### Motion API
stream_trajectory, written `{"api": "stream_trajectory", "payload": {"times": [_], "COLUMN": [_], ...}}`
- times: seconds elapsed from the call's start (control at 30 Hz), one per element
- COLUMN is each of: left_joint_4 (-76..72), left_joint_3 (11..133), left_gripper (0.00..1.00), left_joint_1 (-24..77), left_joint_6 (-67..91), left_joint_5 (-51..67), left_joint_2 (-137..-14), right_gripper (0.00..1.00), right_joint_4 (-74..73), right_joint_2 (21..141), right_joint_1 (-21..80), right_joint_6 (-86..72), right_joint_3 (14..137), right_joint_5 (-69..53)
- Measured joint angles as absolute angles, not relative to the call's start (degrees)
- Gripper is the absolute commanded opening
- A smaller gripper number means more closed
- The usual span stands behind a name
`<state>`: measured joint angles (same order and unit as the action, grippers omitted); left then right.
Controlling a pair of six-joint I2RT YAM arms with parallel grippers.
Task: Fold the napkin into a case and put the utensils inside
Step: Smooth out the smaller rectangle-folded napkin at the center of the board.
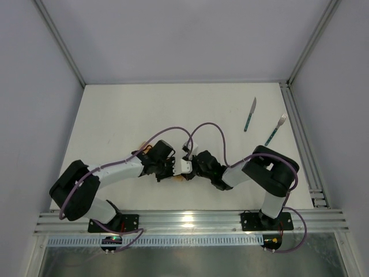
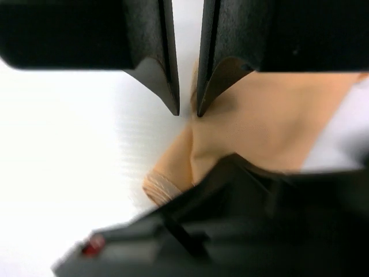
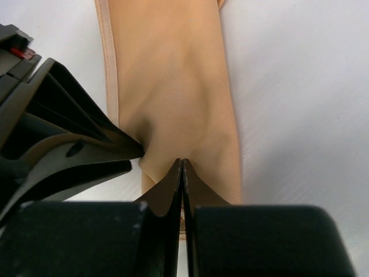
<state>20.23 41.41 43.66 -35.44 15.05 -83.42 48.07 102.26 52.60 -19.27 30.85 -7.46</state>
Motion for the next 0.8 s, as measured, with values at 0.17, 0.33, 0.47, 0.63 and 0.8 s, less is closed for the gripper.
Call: {"api": "stream_trajectory", "payload": {"times": [0.17,0.33,0.47,0.63,0.8], "left_joint_4": [28.75,36.86,37.89,31.22,25.28], "left_joint_3": [41.25,42.98,45.15,45.50,46.11], "left_gripper": [0.28,0.29,0.30,0.47,0.47], "left_joint_1": [43.66,43.66,42.24,34.33,21.23], "left_joint_6": [-38.09,-39.24,-36.32,-29.28,-24.53], "left_joint_5": [17.04,20.95,21.71,10.94,4.95], "left_joint_2": [-78.91,-73.38,-69.23,-66.63,-68.51], "right_gripper": [0.04,0.04,0.04,0.04,0.04], "right_joint_4": [48.12,47.94,47.48,46.02,44.82], "right_joint_2": [102.26,102.26,102.26,102.28,102.30], "right_joint_1": [52.49,52.40,52.38,52.38,52.38], "right_joint_6": [-19.14,-19.03,-18.72,-17.96,-17.06], "right_joint_3": [30.87,30.98,31.33,32.25,32.99], "right_joint_5": [-7.97,-8.32,-8.51,-8.69,-8.73]}}
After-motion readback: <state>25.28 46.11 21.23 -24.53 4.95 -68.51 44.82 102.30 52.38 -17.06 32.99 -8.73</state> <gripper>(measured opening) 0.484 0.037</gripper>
